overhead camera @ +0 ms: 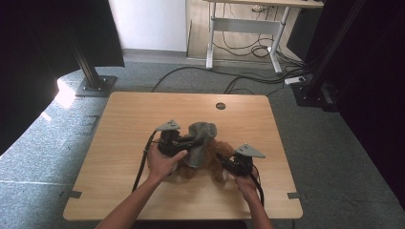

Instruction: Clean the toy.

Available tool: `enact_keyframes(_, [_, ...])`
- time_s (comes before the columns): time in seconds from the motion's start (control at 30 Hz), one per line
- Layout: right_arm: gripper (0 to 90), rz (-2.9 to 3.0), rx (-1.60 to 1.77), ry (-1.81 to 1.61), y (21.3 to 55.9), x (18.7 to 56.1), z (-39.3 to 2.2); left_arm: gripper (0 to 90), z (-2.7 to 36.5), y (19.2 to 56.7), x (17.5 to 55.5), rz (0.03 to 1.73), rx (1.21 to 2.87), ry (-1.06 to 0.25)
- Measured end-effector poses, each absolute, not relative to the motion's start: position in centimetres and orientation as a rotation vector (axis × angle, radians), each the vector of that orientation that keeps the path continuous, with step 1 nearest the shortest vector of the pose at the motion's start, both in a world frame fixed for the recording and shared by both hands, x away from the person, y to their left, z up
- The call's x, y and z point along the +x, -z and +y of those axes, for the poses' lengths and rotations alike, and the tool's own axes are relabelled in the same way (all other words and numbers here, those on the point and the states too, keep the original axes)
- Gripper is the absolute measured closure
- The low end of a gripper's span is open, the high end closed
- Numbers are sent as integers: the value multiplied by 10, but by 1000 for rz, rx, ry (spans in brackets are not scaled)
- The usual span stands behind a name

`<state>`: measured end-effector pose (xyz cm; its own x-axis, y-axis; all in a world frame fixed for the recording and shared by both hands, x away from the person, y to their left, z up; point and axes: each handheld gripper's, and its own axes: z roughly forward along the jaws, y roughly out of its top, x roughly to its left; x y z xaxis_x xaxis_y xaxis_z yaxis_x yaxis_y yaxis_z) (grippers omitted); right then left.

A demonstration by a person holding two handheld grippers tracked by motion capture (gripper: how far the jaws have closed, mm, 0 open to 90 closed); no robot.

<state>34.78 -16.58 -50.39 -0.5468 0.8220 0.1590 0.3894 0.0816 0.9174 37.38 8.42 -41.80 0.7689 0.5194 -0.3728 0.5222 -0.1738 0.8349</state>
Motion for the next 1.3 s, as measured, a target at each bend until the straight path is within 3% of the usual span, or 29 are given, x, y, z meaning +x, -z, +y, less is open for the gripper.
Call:
enact_keyframes(0.23, [608,1966,1120,-1427,503,346,-162,751,50,442,390,863,1943,20])
enact_keyframes(0.53, [612,1971,1104,-1414,504,344,-165,755,67,451,385,878,1946,-13])
enact_keyframes(0.9, [617,1990,1060,-1433,510,341,-172,756,142,446,375,929,1835,-69])
enact_keyframes(1.03, [617,1986,1059,-1449,511,342,-175,755,190,447,376,1010,1751,-63])
enact_keyframes(1.3, [616,1980,1053,-1444,512,342,-176,753,243,452,380,1121,1686,-99])
